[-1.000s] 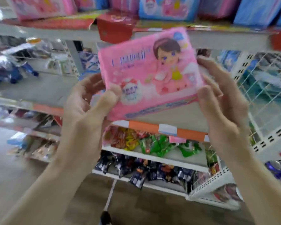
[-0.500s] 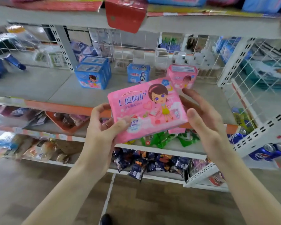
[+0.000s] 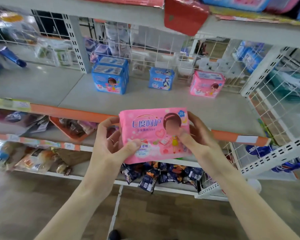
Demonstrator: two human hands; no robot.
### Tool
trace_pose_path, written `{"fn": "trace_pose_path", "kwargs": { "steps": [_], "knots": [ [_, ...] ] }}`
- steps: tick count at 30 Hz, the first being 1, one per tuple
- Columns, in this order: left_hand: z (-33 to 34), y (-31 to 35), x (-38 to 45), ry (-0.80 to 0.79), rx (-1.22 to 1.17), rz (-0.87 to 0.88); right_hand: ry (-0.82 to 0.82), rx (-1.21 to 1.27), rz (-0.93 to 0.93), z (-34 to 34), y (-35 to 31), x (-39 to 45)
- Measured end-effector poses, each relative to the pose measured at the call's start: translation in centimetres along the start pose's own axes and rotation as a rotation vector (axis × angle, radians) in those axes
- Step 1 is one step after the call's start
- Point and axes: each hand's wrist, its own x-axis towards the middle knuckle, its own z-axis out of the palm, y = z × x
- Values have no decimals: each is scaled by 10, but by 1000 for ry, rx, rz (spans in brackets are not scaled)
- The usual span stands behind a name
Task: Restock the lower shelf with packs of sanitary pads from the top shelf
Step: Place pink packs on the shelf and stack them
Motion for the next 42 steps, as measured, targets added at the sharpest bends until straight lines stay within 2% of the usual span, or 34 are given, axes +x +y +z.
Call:
{"fn": "trace_pose_path", "kwargs": {
  "steps": [3, 10, 15, 20, 31, 38, 42],
  "knots": [
    [-24, -4, 3, -11, 2, -37, 5, 0, -9, 21, 2, 8],
    [-75, -3, 7, -162, 169, -103, -2, -7, -64, 68, 0, 23],
    [-115, -12, 9, -171, 167, -118, -7, -43, -163, 98, -3, 28],
    [-131, -21, 13, -129, 196, -65, -8, -26, -116, 100, 7, 28],
    [-72, -37, 33, -245, 344, -78, 81, -74, -47, 33, 24, 2],
    [-7, -44, 40, -305, 325, -75, 125, -74, -35, -30, 20, -15],
    [25, -43, 45, -319, 307, -47, 8, -192, 84, -67, 18, -18]
  ]
}}
